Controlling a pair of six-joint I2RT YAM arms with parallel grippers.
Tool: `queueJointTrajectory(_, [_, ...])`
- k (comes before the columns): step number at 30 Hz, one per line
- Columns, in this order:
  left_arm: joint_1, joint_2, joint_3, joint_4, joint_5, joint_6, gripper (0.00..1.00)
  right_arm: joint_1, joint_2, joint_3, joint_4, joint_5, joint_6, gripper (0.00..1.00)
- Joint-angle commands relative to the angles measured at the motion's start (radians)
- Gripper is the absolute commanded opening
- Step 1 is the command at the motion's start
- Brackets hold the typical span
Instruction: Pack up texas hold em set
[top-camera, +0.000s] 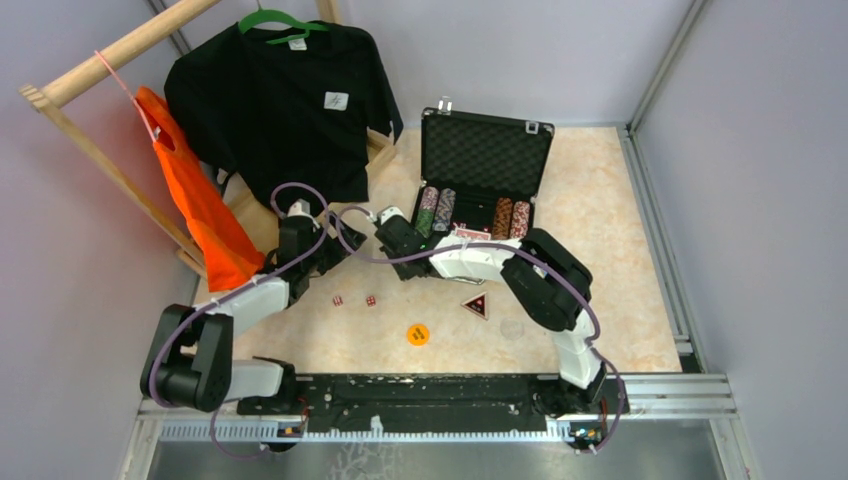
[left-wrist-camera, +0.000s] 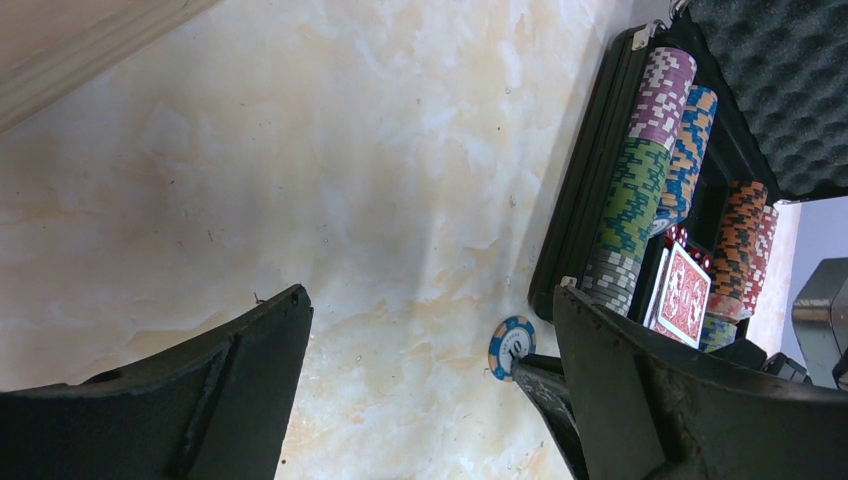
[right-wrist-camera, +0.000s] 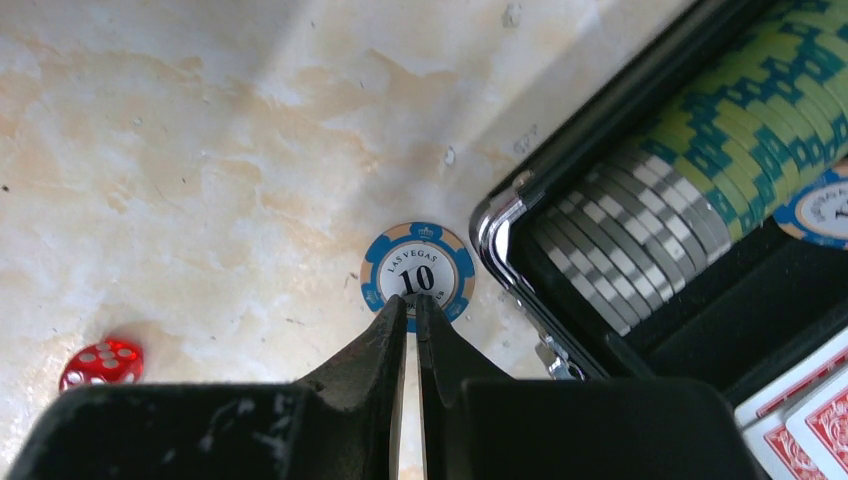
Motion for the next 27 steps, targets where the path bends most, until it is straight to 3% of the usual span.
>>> queueJointTrajectory(1, [0.005,0.007,-0.006,0.034,0.019,0.004,0.95,-0.001,-0.062,-0.076,-0.025,0.002,0.025,0.09])
queueJointTrajectory(22, [0.005,0.036,-0.009,0.059,0.060,-0.014,0.95,0.068,-0.344,-0.290,-0.091,0.047,0.117,0.09])
queueJointTrajectory(24, [0.005,0.039,-0.009,0.059,0.060,-0.013,0.95,0.067,-0.384,-0.277,-0.091,0.066,0.117,0.15])
queueJointTrajectory(27, [0.005,0.036,-0.009,0.058,0.057,-0.009,0.95,0.061,-0.386,-0.249,-0.091,0.092,0.099,0.35])
